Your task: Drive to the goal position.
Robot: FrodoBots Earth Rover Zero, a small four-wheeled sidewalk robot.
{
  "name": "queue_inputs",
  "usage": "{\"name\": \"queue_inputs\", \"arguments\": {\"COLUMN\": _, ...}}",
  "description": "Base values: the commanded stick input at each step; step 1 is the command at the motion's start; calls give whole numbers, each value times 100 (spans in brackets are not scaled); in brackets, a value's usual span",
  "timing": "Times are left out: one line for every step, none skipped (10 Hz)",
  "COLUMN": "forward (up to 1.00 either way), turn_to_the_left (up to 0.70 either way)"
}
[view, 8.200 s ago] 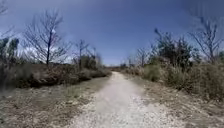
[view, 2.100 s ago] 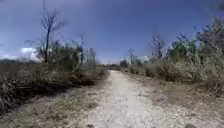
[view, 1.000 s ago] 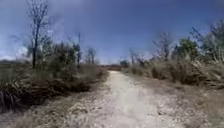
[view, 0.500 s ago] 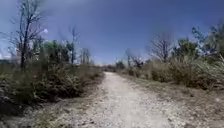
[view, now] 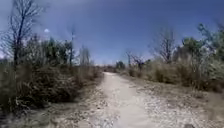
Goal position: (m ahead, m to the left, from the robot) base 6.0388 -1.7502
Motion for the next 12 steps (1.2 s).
{"name": "queue_inputs", "arguments": {"forward": 70, "turn_to_the_left": 0}}
{"name": "queue_inputs", "arguments": {"forward": 70, "turn_to_the_left": 0}}
{"name": "queue_inputs", "arguments": {"forward": 70, "turn_to_the_left": 0}}
{"name": "queue_inputs", "arguments": {"forward": 70, "turn_to_the_left": 0}}
{"name": "queue_inputs", "arguments": {"forward": 70, "turn_to_the_left": 0}}
{"name": "queue_inputs", "arguments": {"forward": 70, "turn_to_the_left": 0}}
{"name": "queue_inputs", "arguments": {"forward": 70, "turn_to_the_left": 0}}
{"name": "queue_inputs", "arguments": {"forward": 70, "turn_to_the_left": 0}}
{"name": "queue_inputs", "arguments": {"forward": 70, "turn_to_the_left": 0}}
{"name": "queue_inputs", "arguments": {"forward": 70, "turn_to_the_left": 0}}
{"name": "queue_inputs", "arguments": {"forward": 70, "turn_to_the_left": 0}}
{"name": "queue_inputs", "arguments": {"forward": 70, "turn_to_the_left": 0}}
